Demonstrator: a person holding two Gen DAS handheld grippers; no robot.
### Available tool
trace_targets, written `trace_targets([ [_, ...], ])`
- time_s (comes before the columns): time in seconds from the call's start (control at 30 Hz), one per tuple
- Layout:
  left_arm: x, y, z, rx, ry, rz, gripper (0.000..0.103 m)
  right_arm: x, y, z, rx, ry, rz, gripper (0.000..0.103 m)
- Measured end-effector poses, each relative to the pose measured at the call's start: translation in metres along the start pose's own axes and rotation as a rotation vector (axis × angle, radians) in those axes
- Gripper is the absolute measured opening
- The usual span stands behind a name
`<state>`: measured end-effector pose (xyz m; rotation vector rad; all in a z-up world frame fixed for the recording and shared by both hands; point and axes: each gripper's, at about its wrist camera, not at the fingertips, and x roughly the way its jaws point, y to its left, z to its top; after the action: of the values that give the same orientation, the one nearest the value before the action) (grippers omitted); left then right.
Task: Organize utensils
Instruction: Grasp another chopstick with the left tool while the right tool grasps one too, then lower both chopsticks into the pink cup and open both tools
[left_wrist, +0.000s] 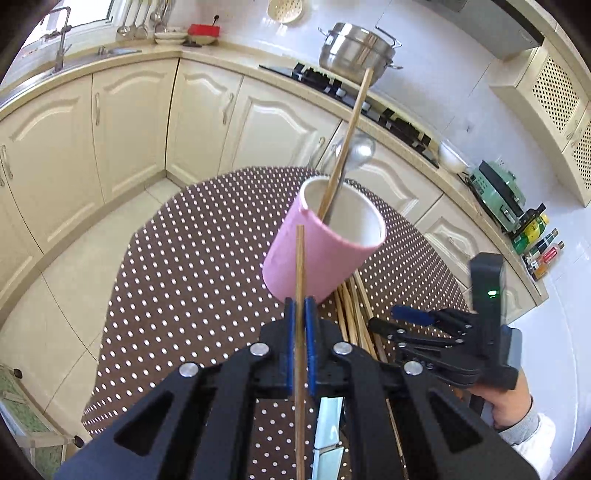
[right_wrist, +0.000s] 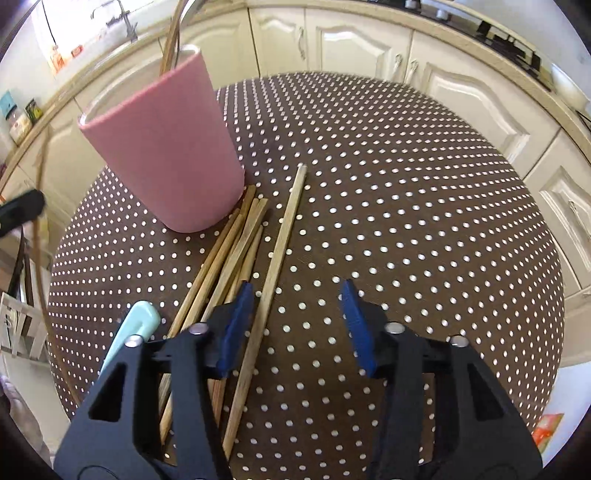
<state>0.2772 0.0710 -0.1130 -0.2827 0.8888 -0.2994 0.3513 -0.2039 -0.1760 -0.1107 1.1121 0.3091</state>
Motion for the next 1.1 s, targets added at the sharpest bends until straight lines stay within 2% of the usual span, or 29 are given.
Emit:
trace_targets([
  [0.13, -0.005, -0.003, 0.006, 0.003, -0.015, -0.009, 0.005, 0.003, 0.001, 0.006, -0.011, 0.010, -0.006, 0.009],
  [0.17, -0.006, -0.004, 0.007, 0.004, -0.018, -0.012, 0.005, 0.003, 0.000, 0.006, -0.009, 0.006, -0.003, 0.006],
  [0.4, -0.024, -0.015, 0.011, 0.038, -0.076, -0.052, 0.005, -0.025, -0.023, -0.006, 0.068, -0.144, 0.070, 0.006],
  [0.7, -0.058, -0.041, 0.019, 0.078, -0.191, -0.121, 0.004, -0.111, -0.037, -0.008, 0.106, -0.498, 0.231, 0.006],
  [0.97, -0.086, -0.066, 0.032, 0.130, -0.327, -0.131, 0.004, -0.158, -0.015, 0.007, 0.065, -0.770, 0.299, 0.006],
  [1.1, -0.104, -0.079, 0.042, 0.151, -0.439, -0.099, 0.004, -0.163, -0.001, 0.024, 0.053, -0.872, 0.318, 0.006],
])
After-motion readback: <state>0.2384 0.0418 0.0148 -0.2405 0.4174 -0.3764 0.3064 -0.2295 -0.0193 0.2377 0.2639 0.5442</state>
